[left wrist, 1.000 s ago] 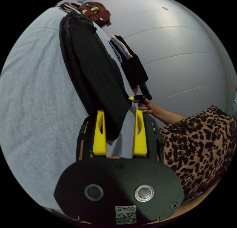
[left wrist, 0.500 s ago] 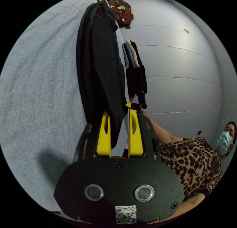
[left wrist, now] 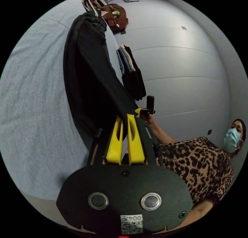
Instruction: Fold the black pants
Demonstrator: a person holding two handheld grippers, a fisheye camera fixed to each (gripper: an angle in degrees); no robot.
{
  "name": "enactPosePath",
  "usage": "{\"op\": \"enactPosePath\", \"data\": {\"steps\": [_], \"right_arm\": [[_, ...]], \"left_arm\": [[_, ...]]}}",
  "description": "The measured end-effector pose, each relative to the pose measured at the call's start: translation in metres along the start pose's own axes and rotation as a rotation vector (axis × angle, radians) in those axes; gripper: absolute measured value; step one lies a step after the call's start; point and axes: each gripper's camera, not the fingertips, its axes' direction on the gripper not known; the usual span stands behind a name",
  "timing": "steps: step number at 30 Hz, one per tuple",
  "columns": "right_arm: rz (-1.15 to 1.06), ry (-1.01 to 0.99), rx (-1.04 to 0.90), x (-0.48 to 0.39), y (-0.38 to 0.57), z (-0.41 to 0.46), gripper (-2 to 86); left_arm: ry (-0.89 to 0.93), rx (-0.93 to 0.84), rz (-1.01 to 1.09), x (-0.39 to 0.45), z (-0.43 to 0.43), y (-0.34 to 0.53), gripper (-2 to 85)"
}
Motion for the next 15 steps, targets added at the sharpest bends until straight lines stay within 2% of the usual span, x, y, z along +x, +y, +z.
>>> {"op": "enactPosePath", "data": {"steps": [6,10,15], "right_arm": [[-0.040,0.043,0.033,-0.025,0.058,0.019,3.2],[0.002,0.175,-0.062,-0.002,0.072,0.061,3.5],[0.064,0.085,-0.042,0.013,0.065,0.060,6.0]], "left_arm": [[-0.014,-0.022,-0.003,-0.006,0.008,0.057,3.9],[-0.142,-0.068,-0.101,-0.038,0.022,0.078,4.1],[-0.101,-0.033,-0.122,-0.043,0.018,0.081,4.9]]}}
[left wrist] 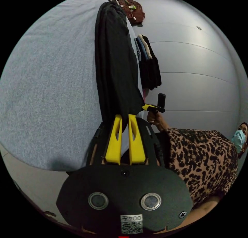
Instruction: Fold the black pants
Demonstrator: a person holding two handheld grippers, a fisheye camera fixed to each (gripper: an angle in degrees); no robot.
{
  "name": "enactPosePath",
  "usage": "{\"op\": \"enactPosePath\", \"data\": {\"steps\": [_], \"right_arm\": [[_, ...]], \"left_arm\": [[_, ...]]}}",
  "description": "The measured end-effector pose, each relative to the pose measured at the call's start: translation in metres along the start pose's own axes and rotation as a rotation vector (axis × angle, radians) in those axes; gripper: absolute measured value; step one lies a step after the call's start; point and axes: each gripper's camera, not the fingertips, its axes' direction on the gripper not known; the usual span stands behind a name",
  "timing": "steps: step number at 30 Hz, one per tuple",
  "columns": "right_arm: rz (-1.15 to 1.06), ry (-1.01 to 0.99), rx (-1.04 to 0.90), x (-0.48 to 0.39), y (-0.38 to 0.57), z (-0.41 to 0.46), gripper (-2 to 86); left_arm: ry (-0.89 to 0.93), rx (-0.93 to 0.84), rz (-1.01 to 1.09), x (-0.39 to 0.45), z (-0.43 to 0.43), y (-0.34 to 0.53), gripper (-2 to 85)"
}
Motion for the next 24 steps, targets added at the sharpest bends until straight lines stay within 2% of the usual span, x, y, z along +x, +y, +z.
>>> {"op": "enactPosePath", "data": {"steps": [2,6,10,19,24], "right_arm": [[0.023,-0.022,-0.022,0.004,-0.011,0.000,9.6],[0.052,-0.019,-0.011,0.006,-0.027,0.007,10.7],[0.054,0.091,-0.093,-0.001,-0.037,0.031,4.2],[-0.023,0.115,-0.175,-0.047,-0.044,0.025,3.0],[-0.011,0.063,-0.198,-0.046,-0.010,0.040,2.8]], "left_arm": [[0.016,0.001,-0.018,-0.005,0.000,0.001,6.7],[0.078,0.041,-0.076,-0.017,0.004,0.008,7.8],[0.015,0.053,-0.104,-0.021,0.014,0.018,4.6],[-0.095,0.039,-0.014,0.027,0.021,0.041,3.1],[-0.174,-0.063,-0.010,0.025,0.059,0.080,3.2]]}}
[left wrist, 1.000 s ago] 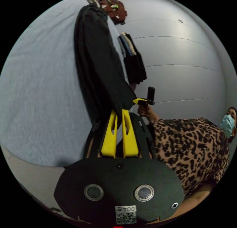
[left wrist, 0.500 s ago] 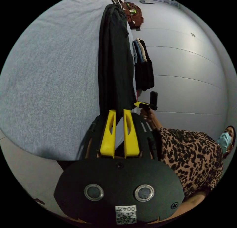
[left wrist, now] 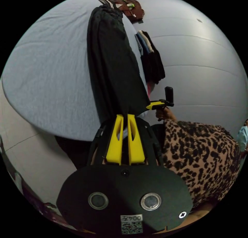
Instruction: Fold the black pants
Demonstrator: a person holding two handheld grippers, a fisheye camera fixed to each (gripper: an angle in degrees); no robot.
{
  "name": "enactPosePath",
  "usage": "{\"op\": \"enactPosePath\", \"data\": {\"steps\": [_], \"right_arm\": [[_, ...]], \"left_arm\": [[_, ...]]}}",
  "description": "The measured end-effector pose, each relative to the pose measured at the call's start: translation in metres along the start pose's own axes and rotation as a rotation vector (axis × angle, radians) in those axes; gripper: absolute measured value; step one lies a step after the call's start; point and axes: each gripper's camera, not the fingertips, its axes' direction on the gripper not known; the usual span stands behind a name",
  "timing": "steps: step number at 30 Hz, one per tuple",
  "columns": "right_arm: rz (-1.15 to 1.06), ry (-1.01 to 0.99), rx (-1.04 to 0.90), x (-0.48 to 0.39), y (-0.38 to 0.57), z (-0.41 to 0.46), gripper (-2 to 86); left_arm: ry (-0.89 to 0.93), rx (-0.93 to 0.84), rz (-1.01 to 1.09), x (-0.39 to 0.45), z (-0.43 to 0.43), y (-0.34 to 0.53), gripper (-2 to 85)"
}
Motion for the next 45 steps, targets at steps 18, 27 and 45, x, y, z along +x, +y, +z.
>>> {"op": "enactPosePath", "data": {"steps": [18,27,45], "right_arm": [[-0.034,0.317,0.184,-0.047,0.004,-0.008,6.1],[-0.030,0.525,0.152,-0.044,-0.101,0.050,1.3],[0.005,0.745,0.281,-0.050,-0.254,0.017,5.7]], "left_arm": [[-0.299,0.259,0.196,0.048,0.038,0.042,10.4],[-0.522,0.128,0.422,0.076,0.164,-0.049,18.0],[-0.658,0.182,0.597,0.055,0.242,0.000,18.0]]}}
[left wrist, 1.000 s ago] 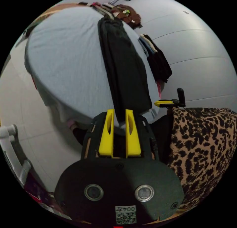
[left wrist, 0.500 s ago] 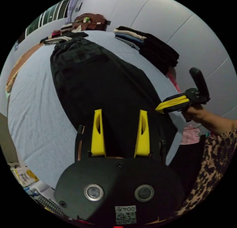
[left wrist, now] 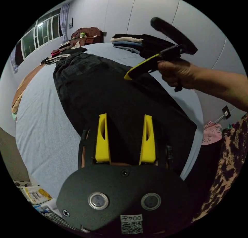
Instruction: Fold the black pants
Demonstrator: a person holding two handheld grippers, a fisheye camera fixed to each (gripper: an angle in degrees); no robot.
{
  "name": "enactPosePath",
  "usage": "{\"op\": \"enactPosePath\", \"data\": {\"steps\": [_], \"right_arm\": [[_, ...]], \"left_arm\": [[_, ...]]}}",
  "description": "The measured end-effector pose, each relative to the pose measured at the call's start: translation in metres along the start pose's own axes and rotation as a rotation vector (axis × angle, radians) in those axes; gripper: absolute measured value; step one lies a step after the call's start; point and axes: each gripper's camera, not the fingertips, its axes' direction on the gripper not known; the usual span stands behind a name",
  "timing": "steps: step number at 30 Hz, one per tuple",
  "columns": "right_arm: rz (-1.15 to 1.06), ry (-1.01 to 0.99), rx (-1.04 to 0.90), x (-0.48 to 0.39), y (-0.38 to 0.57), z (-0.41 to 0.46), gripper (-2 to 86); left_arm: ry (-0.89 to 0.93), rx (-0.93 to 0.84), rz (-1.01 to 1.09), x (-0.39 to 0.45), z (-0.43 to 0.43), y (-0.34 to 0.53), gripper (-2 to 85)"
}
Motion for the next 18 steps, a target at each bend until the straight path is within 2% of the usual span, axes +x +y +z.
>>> {"op": "enactPosePath", "data": {"steps": [4,7,10,13,15,18], "right_arm": [[0.046,-0.077,-0.014,0.040,0.003,0.006,4.6],[0.086,-0.023,-0.004,0.051,-0.002,-0.010,3.9],[-0.005,-0.055,0.048,0.030,-0.018,-0.020,4.1],[-0.055,0.004,-0.072,0.022,-0.037,0.014,5.0],[-0.029,-0.028,-0.052,0.039,-0.038,0.013,5.1],[0.040,0.043,-0.012,0.062,-0.038,-0.010,4.8]], "left_arm": [[0.047,0.015,-0.042,-0.008,0.007,0.007,17.2],[0.053,0.017,-0.044,-0.007,0.013,0.010,17.0],[0.045,0.014,-0.035,-0.004,0.019,0.012,17.1],[0.046,0.015,-0.035,-0.004,0.024,0.015,17.1],[0.049,0.016,-0.040,-0.005,0.027,0.016,17.0],[0.044,0.015,-0.040,-0.004,0.033,0.018,16.8]]}}
